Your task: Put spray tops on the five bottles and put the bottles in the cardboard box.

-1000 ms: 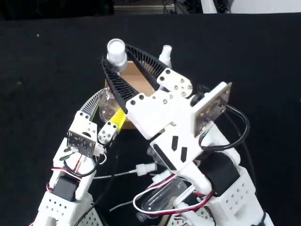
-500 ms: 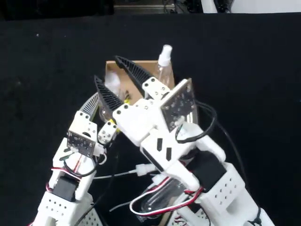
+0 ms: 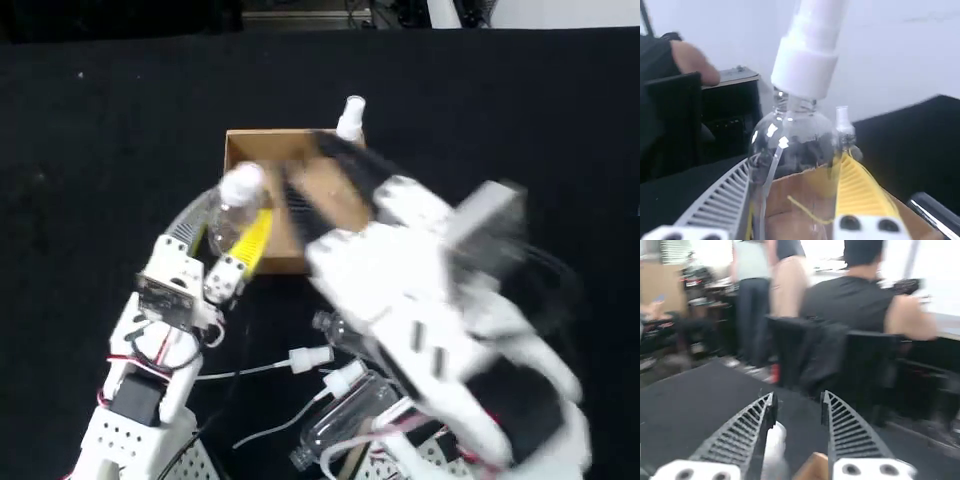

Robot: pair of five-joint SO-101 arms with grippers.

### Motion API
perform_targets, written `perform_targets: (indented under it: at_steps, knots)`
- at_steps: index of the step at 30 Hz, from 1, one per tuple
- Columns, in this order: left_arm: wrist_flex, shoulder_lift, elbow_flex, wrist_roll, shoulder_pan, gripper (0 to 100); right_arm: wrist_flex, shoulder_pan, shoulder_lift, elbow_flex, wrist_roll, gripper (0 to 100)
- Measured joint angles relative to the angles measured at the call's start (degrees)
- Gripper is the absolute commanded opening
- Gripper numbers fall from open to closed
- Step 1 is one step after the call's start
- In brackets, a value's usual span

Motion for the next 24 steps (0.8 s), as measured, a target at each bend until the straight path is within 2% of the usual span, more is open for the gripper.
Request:
perform_targets:
  at_steps: [2,8,14,19,24]
  knots:
    - [-0.8,0.0,0.0,5.0,-3.5,3,4.1,6.2,-4.3,-0.9,0.0,11.4]
    - [-1.1,0.0,0.0,27.7,-16.0,3,8.6,22.2,-15.1,2.7,0.0,11.4]
    - [-1.1,0.0,0.0,28.0,-18.4,3,5.4,32.7,-18.1,19.0,0.0,11.4]
    - [-1.1,0.0,0.0,27.9,-18.5,3,-3.3,34.2,-17.7,34.7,-0.4,11.4]
    - [-1.8,0.0,0.0,27.9,-18.7,3,-10.2,34.5,-17.0,46.0,-4.7,11.3]
